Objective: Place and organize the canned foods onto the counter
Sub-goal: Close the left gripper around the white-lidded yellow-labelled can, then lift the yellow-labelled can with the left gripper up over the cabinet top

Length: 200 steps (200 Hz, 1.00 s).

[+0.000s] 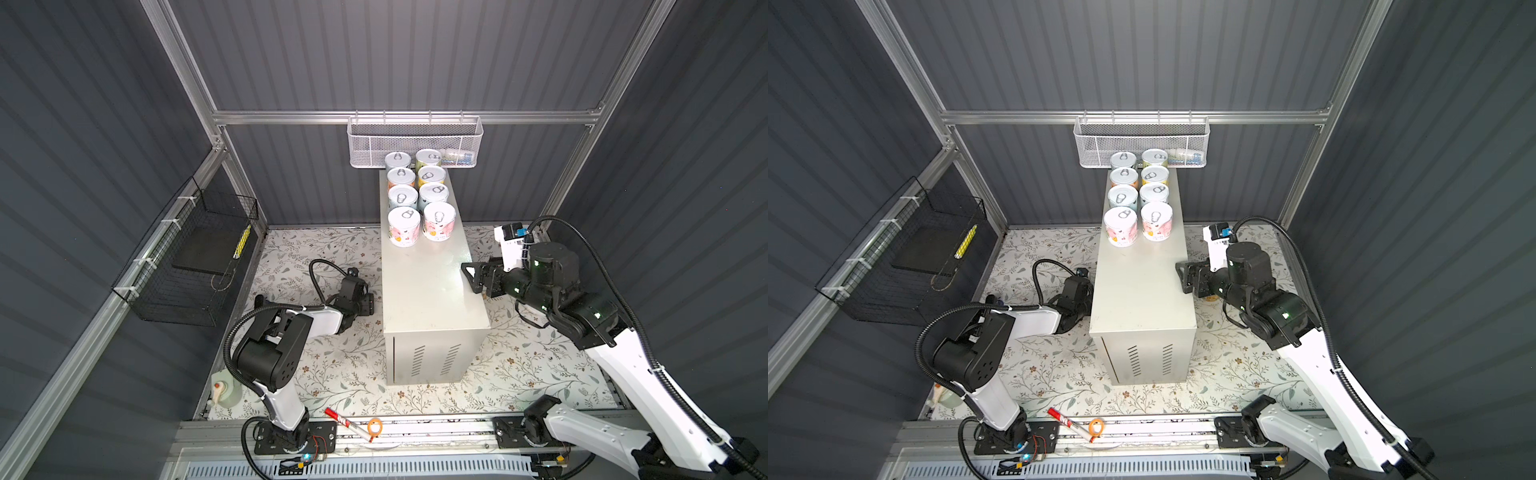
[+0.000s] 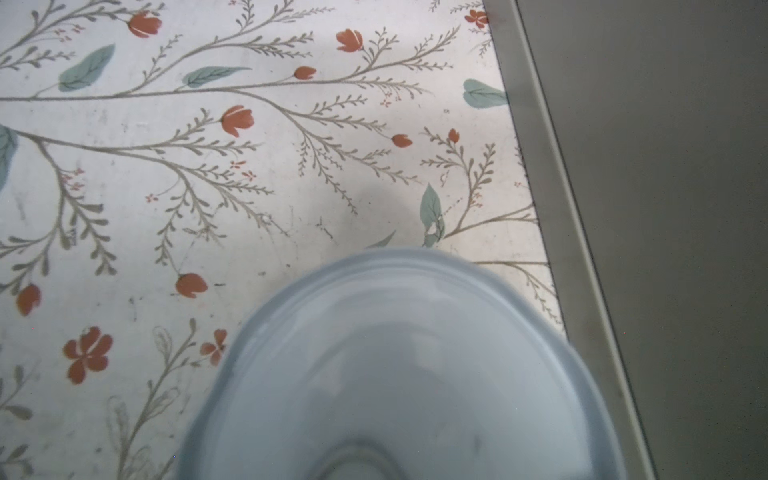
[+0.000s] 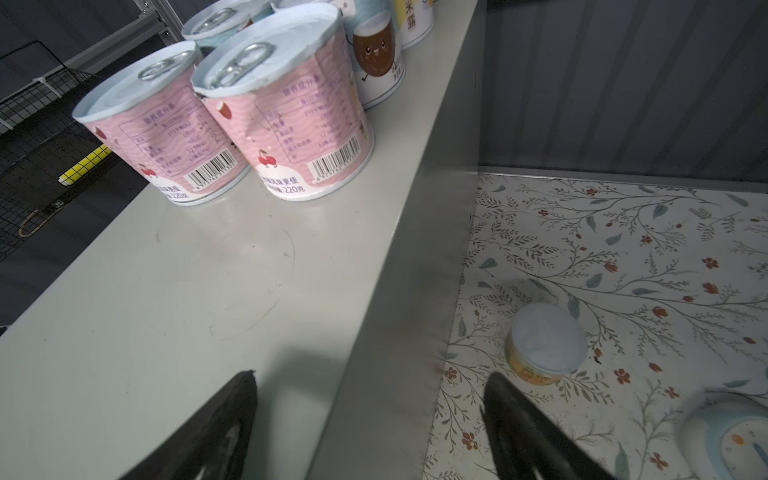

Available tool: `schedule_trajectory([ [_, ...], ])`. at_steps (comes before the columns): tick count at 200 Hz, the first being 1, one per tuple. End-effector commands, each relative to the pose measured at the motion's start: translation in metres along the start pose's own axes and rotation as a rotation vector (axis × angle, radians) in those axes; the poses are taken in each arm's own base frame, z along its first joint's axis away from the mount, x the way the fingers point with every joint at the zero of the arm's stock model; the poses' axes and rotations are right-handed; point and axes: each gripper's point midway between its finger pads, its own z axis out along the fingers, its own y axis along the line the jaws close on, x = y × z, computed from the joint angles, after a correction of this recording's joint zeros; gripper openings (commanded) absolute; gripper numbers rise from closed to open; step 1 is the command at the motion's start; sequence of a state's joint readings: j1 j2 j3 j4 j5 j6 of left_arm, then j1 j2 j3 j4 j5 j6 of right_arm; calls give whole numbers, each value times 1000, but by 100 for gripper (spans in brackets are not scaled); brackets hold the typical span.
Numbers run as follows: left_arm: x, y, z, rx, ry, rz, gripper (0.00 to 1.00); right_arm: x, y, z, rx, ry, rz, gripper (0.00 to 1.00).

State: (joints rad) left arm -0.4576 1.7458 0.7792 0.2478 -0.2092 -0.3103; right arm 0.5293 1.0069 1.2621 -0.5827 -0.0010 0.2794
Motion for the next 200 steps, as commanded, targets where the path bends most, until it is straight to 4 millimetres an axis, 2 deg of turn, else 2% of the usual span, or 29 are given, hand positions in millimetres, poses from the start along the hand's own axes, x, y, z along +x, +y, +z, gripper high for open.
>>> schedule_trajectory([
  [1,7,-2,3,2,35,17,11,-2,-2,-2,1,-17,-15,86],
  [3,6,-3,2,4,34,17,0,-2,-2,-2,2,-18,-14,86],
  [39,7,-5,-3,13,60,37,0,-1,-9,-4,19,-27,-12,86],
  [71,1,-12,-30,67,60,44,0,2,-23,-6,65,-43,24,86],
  [99,-13,-13,-71,86,70,43,0,12,-50,-8,174,-43,61,86],
  [125,-36,-16,-122,119,49,53,0,27,-73,-6,237,-30,120,86],
  [146,-55,-16,-163,128,35,77,0,36,-77,-1,227,-9,141,86],
  [168,-70,-12,-196,108,54,107,0,41,-79,4,226,3,148,86],
  [200,-105,-7,-245,65,54,167,0,46,-82,8,229,13,149,86],
])
